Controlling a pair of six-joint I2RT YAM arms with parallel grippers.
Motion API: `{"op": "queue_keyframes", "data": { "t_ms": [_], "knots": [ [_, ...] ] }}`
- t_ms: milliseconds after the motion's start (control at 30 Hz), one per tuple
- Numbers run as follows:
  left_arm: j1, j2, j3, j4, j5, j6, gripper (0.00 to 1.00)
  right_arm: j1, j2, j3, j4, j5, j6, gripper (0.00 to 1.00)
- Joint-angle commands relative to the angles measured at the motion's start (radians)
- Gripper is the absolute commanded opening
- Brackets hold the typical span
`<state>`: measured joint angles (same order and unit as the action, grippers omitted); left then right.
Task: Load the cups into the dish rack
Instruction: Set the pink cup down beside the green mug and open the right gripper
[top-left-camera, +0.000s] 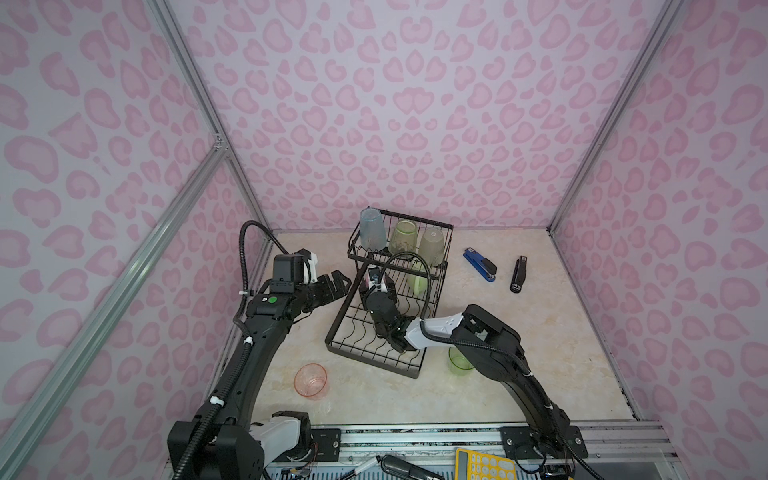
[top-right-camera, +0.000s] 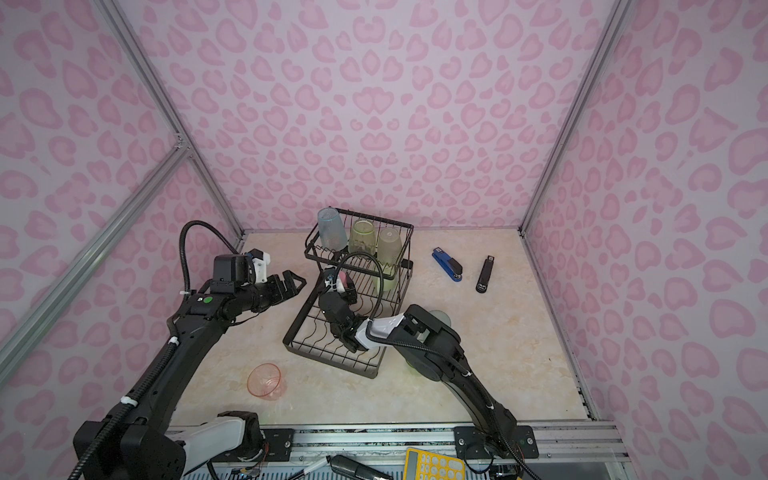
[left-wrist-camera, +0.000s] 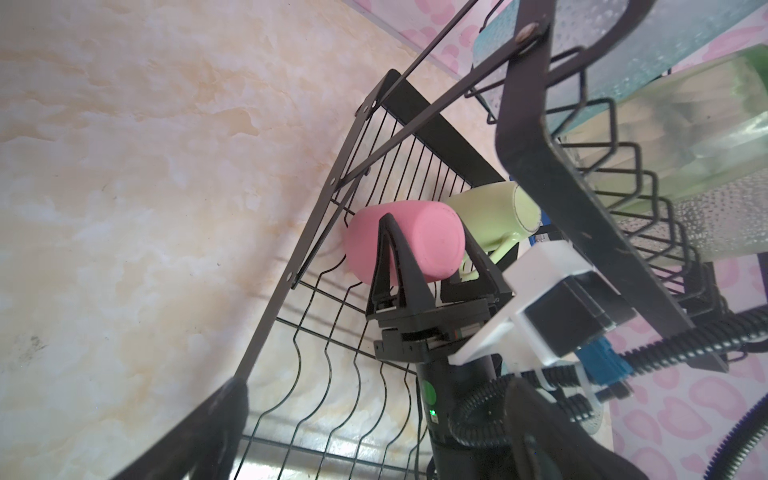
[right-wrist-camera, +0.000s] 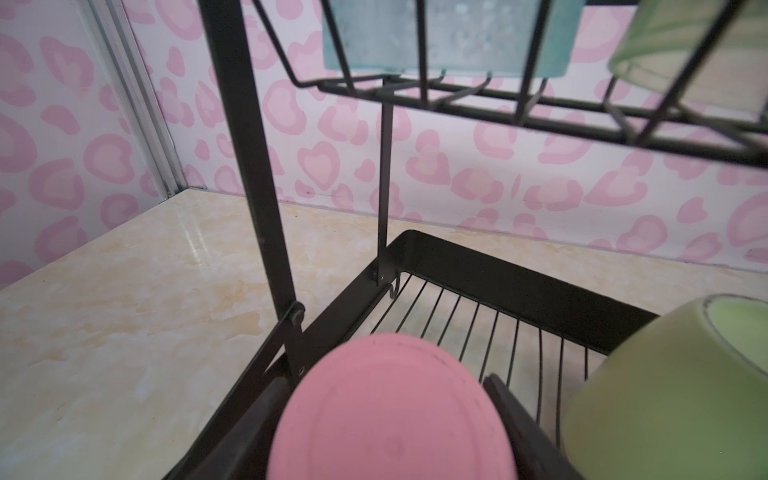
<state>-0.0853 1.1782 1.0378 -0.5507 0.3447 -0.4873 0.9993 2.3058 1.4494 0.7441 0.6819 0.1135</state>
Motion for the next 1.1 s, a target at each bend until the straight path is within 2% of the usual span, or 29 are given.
{"op": "queue_keyframes", "data": {
  "t_ms": [0,400,567,900,1067],
  "knots": [
    [0.001,-0.011,-0.007,0.028,0.016,0.004,0.98,0.008,0.005,0.002,-0.008,0.035,0.015,0.68],
    [0.001,-0.017,-0.011,0.028,0.011,0.004,0.98,0.013,0.005,0.008,-0.035,0.063,0.034,0.88],
    [0.002,-0.016,-0.011,0.029,0.008,0.004,0.98,0.022,-0.006,-0.021,0.009,0.077,-0.004,0.97],
    [0.003,-0.014,-0.009,0.029,0.008,0.004,0.98,0.023,-0.063,-0.099,0.011,0.055,0.046,0.98],
    [0.004,-0.015,-0.010,0.029,0.008,0.003,0.98,0.027,-0.073,-0.136,0.019,0.048,0.086,0.95]
  ]
}}
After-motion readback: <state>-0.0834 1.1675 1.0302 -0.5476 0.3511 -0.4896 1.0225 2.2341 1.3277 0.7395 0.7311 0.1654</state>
